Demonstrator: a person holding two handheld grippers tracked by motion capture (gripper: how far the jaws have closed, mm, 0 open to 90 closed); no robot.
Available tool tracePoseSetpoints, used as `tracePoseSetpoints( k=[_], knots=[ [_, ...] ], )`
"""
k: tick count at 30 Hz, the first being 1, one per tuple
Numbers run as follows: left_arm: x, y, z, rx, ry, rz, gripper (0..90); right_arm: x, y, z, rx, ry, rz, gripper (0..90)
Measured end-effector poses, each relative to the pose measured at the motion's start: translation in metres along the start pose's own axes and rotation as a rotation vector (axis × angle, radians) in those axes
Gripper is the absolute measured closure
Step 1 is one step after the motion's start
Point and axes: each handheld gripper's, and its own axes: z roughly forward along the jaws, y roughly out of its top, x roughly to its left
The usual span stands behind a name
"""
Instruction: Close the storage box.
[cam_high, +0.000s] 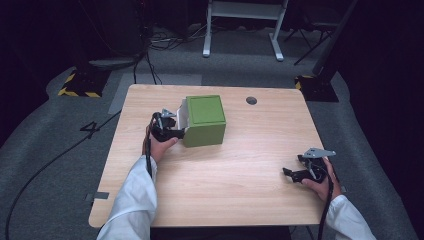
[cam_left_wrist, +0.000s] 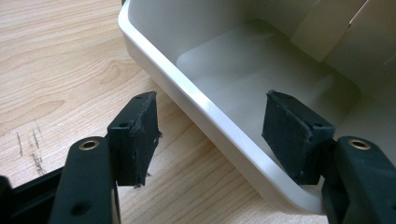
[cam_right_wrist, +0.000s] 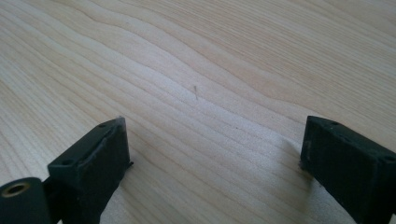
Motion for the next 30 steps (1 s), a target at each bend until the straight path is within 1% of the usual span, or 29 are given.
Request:
tracePoseSetpoints(
  k=[2, 4, 6, 10, 12, 15, 17, 18, 19, 23, 26, 29, 30],
  knots=[
    [-0.001, 0.001, -0.001, 0.002, 0.011, 0.011, 35.7, 0.000, 0.000, 0.000, 0.000, 0.000, 0.000, 7.8],
    [-0.002, 0.002, -0.003, 0.007, 0.031, 0.037, 34.2, 0.000, 0.000, 0.000, 0.000, 0.000, 0.000, 7.8],
    [-0.003, 0.004, -0.006, 0.009, 0.060, 0.078, 32.6, 0.000, 0.000, 0.000, 0.000, 0.000, -0.001, 7.8],
    [-0.006, 0.007, -0.014, 0.025, 0.102, 0.143, 30.4, 0.000, 0.000, 0.000, 0.000, 0.002, -0.003, 7.8],
    [-0.007, 0.007, -0.017, 0.027, 0.114, 0.160, 29.2, 0.000, 0.000, 0.000, 0.000, 0.003, -0.003, 7.7],
    [-0.007, 0.008, -0.021, 0.025, 0.130, 0.174, 27.6, 0.000, 0.000, 0.000, 0.000, 0.003, -0.004, 7.8],
    [-0.008, 0.008, -0.024, 0.021, 0.137, 0.169, 26.2, 0.000, 0.000, 0.000, 0.000, 0.003, -0.004, 7.8],
    [-0.008, 0.009, -0.026, 0.023, 0.143, 0.183, 25.5, 0.000, 0.000, 0.000, 0.000, 0.003, -0.004, 7.8],
    [-0.008, 0.009, -0.027, 0.018, 0.151, 0.187, 24.9, 0.000, 0.000, 0.000, 0.000, 0.003, -0.004, 7.8],
    [-0.007, 0.010, -0.035, 0.002, 0.158, 0.187, 23.1, 0.000, 0.000, 0.000, 0.000, 0.004, -0.003, 7.8],
    [-0.006, 0.009, -0.040, -0.005, 0.156, 0.179, 22.2, 0.000, -0.001, -0.001, 0.000, 0.005, -0.004, 7.8],
    [-0.006, 0.009, -0.044, 0.012, 0.174, 0.204, 20.9, 0.000, -0.001, -0.001, 0.001, 0.007, -0.008, 7.8],
    [-0.007, 0.009, -0.044, 0.012, 0.178, 0.205, 20.0, 0.000, -0.001, -0.001, 0.001, 0.008, -0.006, 7.8]
  ],
)
